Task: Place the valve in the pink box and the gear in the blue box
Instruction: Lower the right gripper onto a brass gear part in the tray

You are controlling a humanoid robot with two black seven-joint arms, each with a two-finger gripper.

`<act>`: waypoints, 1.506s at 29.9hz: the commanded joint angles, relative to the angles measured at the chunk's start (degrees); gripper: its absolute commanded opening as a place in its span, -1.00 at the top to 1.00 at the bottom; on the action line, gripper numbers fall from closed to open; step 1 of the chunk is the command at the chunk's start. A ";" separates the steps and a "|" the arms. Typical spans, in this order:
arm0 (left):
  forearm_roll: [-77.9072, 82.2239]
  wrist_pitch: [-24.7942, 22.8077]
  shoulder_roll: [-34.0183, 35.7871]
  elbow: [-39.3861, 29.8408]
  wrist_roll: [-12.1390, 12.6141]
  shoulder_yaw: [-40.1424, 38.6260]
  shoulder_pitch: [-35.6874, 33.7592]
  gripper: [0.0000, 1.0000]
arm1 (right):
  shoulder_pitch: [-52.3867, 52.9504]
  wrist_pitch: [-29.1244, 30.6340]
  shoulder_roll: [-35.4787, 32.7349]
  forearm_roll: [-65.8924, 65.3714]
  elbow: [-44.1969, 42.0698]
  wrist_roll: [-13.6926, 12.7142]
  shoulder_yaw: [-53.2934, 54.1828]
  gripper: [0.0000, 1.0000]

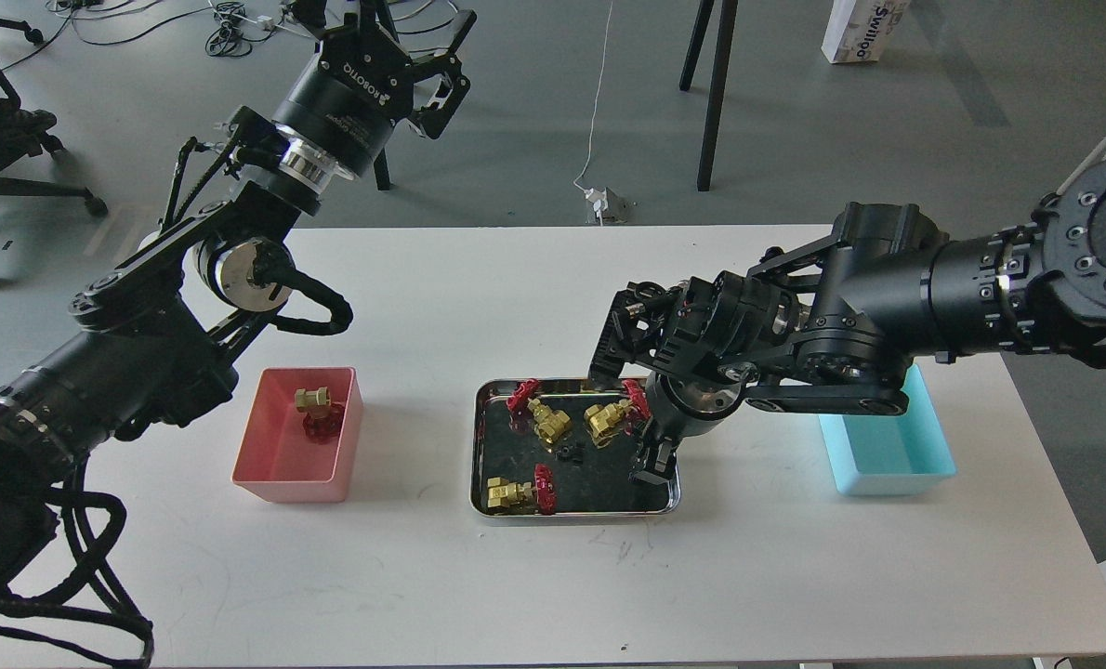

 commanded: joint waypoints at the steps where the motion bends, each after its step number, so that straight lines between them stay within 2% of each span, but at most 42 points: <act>1: 0.17 0.00 -0.14 0.24 0.00 0.03 0.76 -0.72 | -1.40 -0.16 0.04 0.16 -2.43 0.11 0.02 -0.37; 11: 0.09 0.00 -0.23 0.33 0.00 0.03 0.85 -0.73 | -5.09 -0.24 0.04 0.95 -5.33 0.20 0.20 -0.34; 12: 0.35 0.00 -1.01 0.50 0.00 0.30 2.07 -0.74 | -8.83 -14.78 0.04 3.56 -2.98 13.94 -0.06 -0.28; 13: 0.35 0.00 -0.94 0.51 0.00 0.30 2.08 -0.74 | -8.78 -14.92 0.04 3.67 -2.52 15.65 -0.07 -0.29; 15: 0.35 0.00 -0.93 0.51 0.00 0.47 2.08 -0.74 | -8.61 -14.92 0.04 3.76 -2.17 17.15 0.19 -0.34; 19: 0.44 0.00 -0.93 0.59 0.00 0.65 2.08 -0.74 | -7.64 -14.75 0.04 3.85 -0.77 17.25 0.55 -0.46; 34: 0.53 0.00 -1.20 0.59 0.00 0.91 2.17 -0.75 | -5.27 -13.43 0.04 1.92 -3.66 16.63 -2.44 -0.46; 38: 0.53 0.00 -1.20 0.59 0.00 0.91 2.17 -0.75 | -5.88 -13.43 0.04 -2.20 -6.81 15.05 -4.46 -0.45; 45: 0.53 0.00 -1.29 0.68 0.00 0.91 2.69 -0.76 | -7.47 -13.43 0.04 -3.09 -10.78 15.05 -5.25 -0.39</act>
